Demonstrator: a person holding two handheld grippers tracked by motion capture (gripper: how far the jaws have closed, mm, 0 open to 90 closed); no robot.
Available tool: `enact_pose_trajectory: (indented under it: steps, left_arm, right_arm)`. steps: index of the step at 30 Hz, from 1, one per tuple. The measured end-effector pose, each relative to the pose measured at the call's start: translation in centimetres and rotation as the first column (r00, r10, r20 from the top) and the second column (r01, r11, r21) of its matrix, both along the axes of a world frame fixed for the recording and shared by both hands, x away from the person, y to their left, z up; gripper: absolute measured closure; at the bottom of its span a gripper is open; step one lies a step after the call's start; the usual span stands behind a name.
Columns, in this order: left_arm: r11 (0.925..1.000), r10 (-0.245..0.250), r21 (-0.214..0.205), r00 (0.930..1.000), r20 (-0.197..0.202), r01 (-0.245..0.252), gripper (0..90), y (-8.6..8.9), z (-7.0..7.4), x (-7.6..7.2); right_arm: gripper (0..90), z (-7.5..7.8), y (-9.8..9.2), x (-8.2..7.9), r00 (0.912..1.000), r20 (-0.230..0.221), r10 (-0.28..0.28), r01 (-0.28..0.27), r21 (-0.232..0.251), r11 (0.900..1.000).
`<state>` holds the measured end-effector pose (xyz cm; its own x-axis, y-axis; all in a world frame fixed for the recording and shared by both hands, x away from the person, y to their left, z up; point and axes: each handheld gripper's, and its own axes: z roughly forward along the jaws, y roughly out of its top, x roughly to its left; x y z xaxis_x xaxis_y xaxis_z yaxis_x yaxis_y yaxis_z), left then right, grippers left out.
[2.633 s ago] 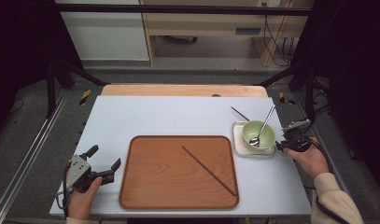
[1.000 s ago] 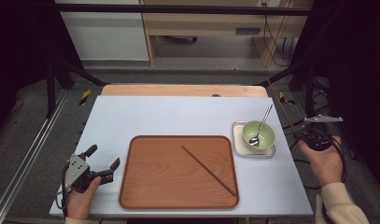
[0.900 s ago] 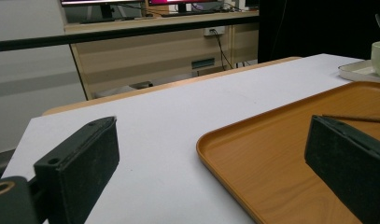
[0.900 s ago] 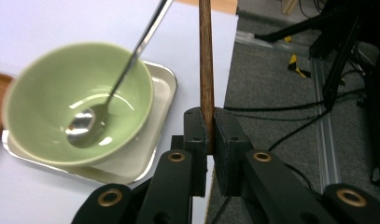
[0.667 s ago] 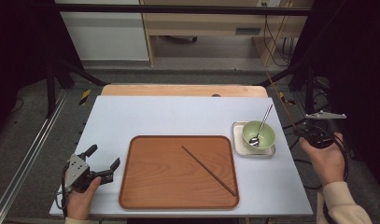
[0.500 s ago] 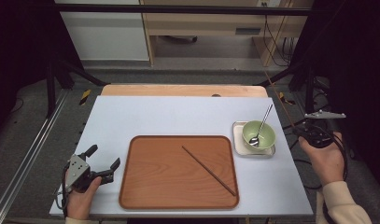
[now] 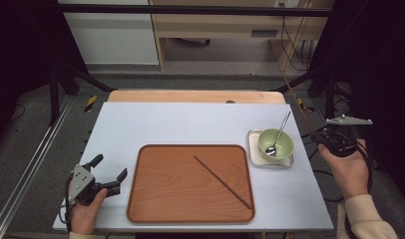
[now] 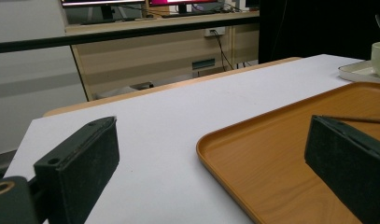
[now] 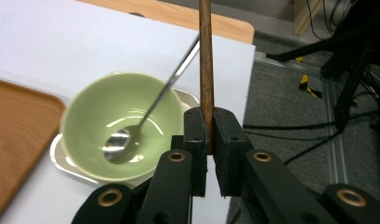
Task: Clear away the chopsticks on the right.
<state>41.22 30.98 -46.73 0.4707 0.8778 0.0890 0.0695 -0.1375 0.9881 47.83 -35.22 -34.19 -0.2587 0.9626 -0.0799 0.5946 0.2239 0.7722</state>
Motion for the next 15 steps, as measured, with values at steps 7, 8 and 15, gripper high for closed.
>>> enact_pose_trajectory:
  steps: [7, 8, 15]
  left_arm:
    - [1.0000, -0.001, 0.000, 1.0000, 0.002, 0.001, 2.8, 0.0, 0.0, 0.0]
    - [1.0000, -0.001, 0.001, 1.0000, 0.001, 0.001, 2.8, 0.0, 0.0, 0.0]
    - [1.0000, 0.002, -0.001, 1.0000, 0.004, -0.002, 2.9, 0.1, 0.1, 0.0]
  right_arm:
    - [84.5, 0.9, 2.4, -1.2, 0.9976, 0.022, 0.065, -0.066, 0.060, 0.9960]
    - [84.4, 1.0, 2.9, -1.4, 0.9969, 0.021, 0.076, -0.077, 0.061, 0.9951]
    - [84.5, 0.8, 6.6, -3.2, 0.9862, 0.013, 0.165, -0.166, 0.072, 0.9835]
